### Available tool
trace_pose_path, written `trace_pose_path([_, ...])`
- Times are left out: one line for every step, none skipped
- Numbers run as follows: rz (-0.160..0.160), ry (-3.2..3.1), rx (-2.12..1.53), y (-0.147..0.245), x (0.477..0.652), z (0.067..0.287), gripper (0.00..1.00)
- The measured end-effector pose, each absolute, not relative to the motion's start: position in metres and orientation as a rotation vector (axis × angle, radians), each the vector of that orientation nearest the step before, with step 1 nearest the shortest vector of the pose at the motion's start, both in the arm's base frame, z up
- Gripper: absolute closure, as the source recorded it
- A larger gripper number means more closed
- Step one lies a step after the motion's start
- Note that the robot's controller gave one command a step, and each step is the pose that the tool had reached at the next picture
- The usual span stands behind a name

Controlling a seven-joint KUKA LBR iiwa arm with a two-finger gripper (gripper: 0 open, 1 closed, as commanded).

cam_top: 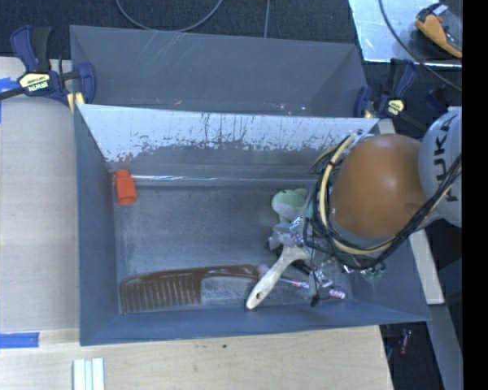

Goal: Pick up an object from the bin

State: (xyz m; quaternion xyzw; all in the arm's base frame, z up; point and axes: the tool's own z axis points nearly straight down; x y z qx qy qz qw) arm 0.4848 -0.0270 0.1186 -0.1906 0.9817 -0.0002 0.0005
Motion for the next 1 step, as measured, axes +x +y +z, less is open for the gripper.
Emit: trace_pose_path([0.005, 3.121, -0.053, -0.0193, 0.4858, 0.0707, 0.0])
